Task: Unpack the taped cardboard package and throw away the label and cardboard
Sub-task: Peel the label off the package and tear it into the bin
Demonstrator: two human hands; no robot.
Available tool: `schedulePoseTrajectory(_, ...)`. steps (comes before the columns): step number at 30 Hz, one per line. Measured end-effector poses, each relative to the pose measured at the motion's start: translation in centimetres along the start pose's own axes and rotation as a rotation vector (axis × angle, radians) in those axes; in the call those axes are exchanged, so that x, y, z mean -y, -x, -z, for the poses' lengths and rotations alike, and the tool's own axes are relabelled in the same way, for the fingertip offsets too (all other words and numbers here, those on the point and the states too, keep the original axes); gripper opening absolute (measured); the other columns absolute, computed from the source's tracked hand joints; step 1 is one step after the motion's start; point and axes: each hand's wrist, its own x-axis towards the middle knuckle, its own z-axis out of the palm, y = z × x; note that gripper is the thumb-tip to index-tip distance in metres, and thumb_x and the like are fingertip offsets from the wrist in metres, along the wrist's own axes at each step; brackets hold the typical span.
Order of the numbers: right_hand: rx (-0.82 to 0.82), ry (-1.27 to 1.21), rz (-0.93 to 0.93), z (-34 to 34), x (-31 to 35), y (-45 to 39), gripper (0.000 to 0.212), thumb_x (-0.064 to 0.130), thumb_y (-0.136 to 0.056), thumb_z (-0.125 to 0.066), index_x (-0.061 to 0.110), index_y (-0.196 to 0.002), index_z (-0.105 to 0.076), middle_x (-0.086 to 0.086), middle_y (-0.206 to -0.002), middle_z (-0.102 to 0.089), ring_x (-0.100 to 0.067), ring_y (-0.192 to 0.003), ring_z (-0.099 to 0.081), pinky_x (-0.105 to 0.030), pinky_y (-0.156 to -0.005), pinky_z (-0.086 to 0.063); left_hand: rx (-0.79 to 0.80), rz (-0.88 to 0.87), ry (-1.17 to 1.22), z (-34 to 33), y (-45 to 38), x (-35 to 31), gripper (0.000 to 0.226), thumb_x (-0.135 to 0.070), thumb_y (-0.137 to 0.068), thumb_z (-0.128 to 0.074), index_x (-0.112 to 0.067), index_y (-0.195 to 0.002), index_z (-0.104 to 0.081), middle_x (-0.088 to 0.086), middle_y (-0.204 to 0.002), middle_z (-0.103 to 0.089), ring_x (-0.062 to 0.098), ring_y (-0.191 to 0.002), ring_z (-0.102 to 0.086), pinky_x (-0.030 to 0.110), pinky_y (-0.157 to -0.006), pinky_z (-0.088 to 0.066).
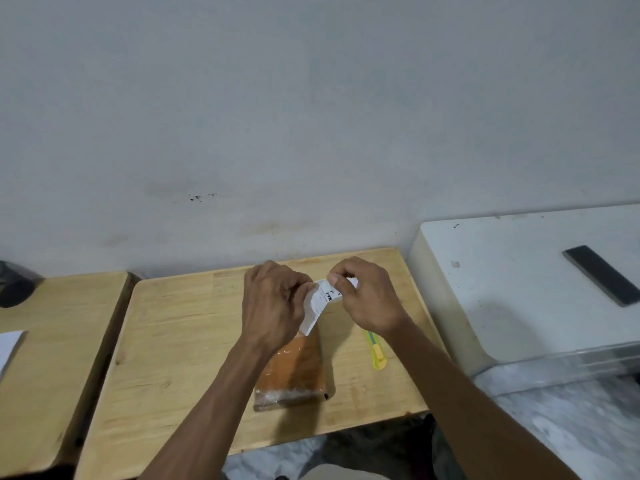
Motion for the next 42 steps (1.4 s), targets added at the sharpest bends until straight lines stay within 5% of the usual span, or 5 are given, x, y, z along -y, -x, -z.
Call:
schedulePoseTrajectory(7, -0.438, -0.533, -0.515, 2.9, -3.7, -0.1, 0.018, 0.013, -0.091, -0.065, 0.012, -0.075, -0.072, -0.002, -0.071, -0.065, -0.021, -0.071, -0.060, -0.038, -0.069, -0.051, -0.138, 0.295, 0.247, 1.4, -0.3, 0.5, 0.008, -0.016, -0.090, -0.072, -0.016, -0.085, -0.078, -0.011, -0.081, -0.070, 0.001, -0.071, -0.063, 0.007, -0.064, -0.042)
schedulePoseTrajectory(12, -0.221, -0.559, -0.295, 3.4, -1.4, 0.3, 0.014, 0.010, -0.095, -0.063, 0.010, -0.086, -0.073, -0.002, -0.076, -0.070, -0.011, -0.073, -0.064, -0.029, -0.073, -0.052, 0.122, 0.321, 0.232, 0.5, -1.1, 0.6, 0.014, -0.013, -0.095, -0.064, -0.018, -0.093, -0.077, -0.005, -0.083, -0.076, 0.013, -0.074, -0.070, 0.038, -0.064, -0.057)
schedulePoseTrajectory(21, -0.016, 0.012, -0.017, 2.6, -0.3, -0.7, 0.030, 0.021, -0.092, -0.067, 0.016, -0.122, -0.069, 0.000, -0.106, -0.068, -0.011, -0.099, -0.061, -0.013, -0.080, -0.040, 0.146, 0.150, 0.257, -0.8, -1.7, -2.5, 0.016, -0.009, -0.093, -0.066, -0.012, -0.104, -0.077, -0.005, -0.099, -0.077, 0.009, -0.089, -0.070, 0.024, -0.076, -0.054)
schedulePoseTrajectory(27, 0.073, 0.052, 0.025, 3.0, -0.8, -1.4, 0.013, 0.025, -0.093, -0.064, 0.018, -0.098, -0.074, 0.004, -0.094, -0.054, -0.008, -0.088, -0.053, -0.017, -0.075, -0.037, 0.106, 0.177, 0.240, -1.4, -1.9, -2.5, 0.010, -0.013, -0.091, -0.071, -0.012, -0.100, -0.076, -0.002, -0.096, -0.077, 0.015, -0.087, -0.069, 0.027, -0.075, -0.051)
schedulePoseTrajectory(42, -0.258, -0.289, -0.262, 0.9, -1.7, 0.0, 0.016, 0.018, -0.090, -0.067, 0.018, -0.074, -0.070, 0.009, -0.068, -0.063, -0.003, -0.062, -0.054, -0.018, -0.063, -0.043, -0.038, 0.114, 0.253, -2.4, -1.2, -2.5, 0.015, -0.010, -0.084, -0.070, -0.016, -0.070, -0.069, -0.020, -0.070, -0.056, 0.011, -0.074, -0.054, 0.010, -0.067, -0.037)
